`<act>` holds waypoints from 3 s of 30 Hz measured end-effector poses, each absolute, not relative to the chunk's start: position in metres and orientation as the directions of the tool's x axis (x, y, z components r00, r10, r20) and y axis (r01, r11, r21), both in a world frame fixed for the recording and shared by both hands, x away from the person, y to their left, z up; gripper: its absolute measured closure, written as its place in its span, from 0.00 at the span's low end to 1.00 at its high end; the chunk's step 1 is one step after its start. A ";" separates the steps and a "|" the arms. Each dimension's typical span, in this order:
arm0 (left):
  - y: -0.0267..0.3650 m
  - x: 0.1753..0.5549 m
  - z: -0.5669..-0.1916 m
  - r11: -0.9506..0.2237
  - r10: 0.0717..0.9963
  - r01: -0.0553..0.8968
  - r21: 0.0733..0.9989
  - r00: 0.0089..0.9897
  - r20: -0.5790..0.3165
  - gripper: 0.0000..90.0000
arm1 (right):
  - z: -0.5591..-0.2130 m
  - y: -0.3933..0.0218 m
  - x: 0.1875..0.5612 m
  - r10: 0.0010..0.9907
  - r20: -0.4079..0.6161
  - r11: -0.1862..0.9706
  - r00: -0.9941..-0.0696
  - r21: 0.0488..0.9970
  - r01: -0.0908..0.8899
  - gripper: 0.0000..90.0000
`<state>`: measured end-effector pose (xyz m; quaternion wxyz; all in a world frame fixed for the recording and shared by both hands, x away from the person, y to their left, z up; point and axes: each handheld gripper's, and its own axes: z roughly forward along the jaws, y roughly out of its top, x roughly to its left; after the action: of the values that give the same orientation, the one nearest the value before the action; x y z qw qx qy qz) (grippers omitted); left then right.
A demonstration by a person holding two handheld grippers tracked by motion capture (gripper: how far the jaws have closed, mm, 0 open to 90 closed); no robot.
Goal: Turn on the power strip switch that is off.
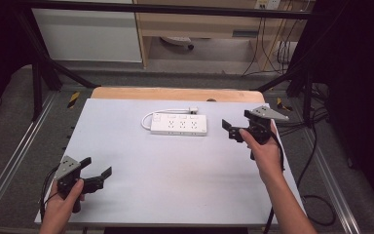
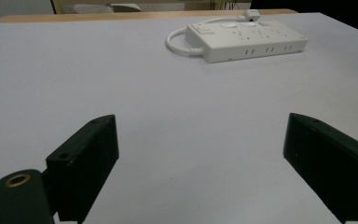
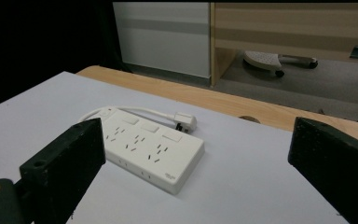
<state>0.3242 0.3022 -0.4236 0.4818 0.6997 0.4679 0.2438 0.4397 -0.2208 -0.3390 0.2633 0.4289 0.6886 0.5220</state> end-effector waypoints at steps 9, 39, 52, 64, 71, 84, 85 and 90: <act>0.300 0.329 -0.426 -0.106 0.890 0.430 0.897 0.443 -0.107 0.11 | -0.329 -0.215 0.460 0.870 0.089 0.074 -0.486 0.949 0.305 0.06; 0.299 0.328 -0.425 -0.111 0.886 0.423 0.899 0.451 -0.103 0.11 | -0.339 -0.191 0.509 0.886 0.124 0.027 -0.446 0.947 0.319 0.24; 0.299 0.328 -0.425 -0.116 0.887 0.422 0.899 0.452 -0.098 0.11 | -0.353 -0.178 0.527 0.899 0.084 0.053 -0.430 0.953 0.297 0.44; 0.297 0.329 -0.425 -0.123 0.884 0.422 0.898 0.458 -0.094 0.11 | -0.367 -0.172 0.537 0.900 0.079 0.066 -0.428 0.947 0.314 0.59; 0.299 0.329 -0.425 -0.119 0.885 0.424 0.898 0.455 -0.097 0.11 | -0.375 -0.166 0.543 0.898 0.087 0.068 -0.431 0.941 0.331 0.70; 0.299 0.328 -0.425 -0.119 0.884 0.422 0.899 0.457 -0.097 0.11 | -0.386 -0.149 0.550 0.882 0.099 0.068 -0.460 0.941 0.333 0.89; 0.299 0.328 -0.425 -0.121 0.884 0.421 0.899 0.458 -0.095 0.11 | -0.387 -0.148 0.550 0.882 0.097 0.071 -0.462 0.940 0.333 0.90; 0.298 0.329 -0.425 -0.121 0.884 0.422 0.898 0.457 -0.096 0.11 | -0.393 -0.142 0.552 0.877 0.096 0.080 -0.471 0.937 0.341 0.94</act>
<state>0.3286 0.2982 -0.4250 0.4762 0.7085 0.4610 0.2424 0.5519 -0.1418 -0.3934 0.2611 0.4433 0.6871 0.5131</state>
